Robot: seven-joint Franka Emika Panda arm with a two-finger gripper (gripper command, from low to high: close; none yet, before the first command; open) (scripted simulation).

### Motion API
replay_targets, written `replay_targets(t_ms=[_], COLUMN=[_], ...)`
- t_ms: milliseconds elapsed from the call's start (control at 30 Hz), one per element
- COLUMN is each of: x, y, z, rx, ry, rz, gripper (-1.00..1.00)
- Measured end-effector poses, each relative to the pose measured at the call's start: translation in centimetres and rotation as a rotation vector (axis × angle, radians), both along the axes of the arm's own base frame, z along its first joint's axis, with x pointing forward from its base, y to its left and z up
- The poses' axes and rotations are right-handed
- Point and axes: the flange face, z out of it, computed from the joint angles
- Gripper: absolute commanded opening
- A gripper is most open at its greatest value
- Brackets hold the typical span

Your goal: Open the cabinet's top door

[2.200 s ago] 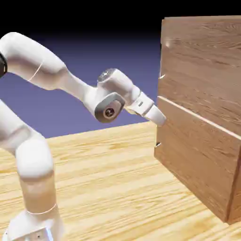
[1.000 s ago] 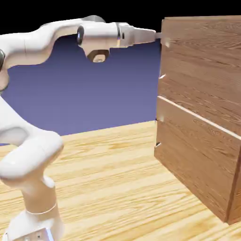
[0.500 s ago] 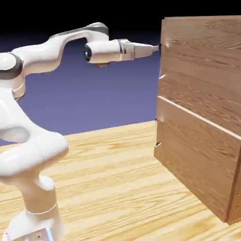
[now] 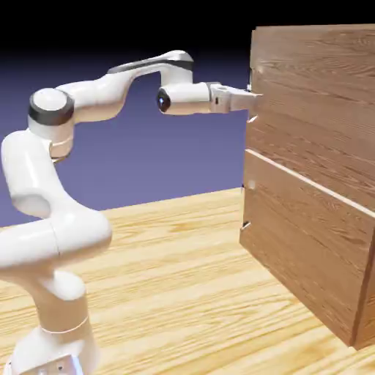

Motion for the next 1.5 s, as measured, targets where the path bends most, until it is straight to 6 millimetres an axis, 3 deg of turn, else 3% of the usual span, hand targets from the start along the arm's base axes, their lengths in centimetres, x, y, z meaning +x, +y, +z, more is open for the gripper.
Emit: replay_targets(t_ms=[333, 667, 1100, 1500], x=[-7.5, -15.3, -25.1, -30.9], y=[-2.7, -7.1, -15.9, -24.1], z=[0.0, 0.0, 0.0, 0.0], rx=[0.001, 0.001, 0.001, 0.0], ry=[0.0, 0.0, 0.0, 0.0], rz=[0.157, 0.332, 0.588, 0.785], gripper=[-1.0, -1.0, -1.0, -1.0])
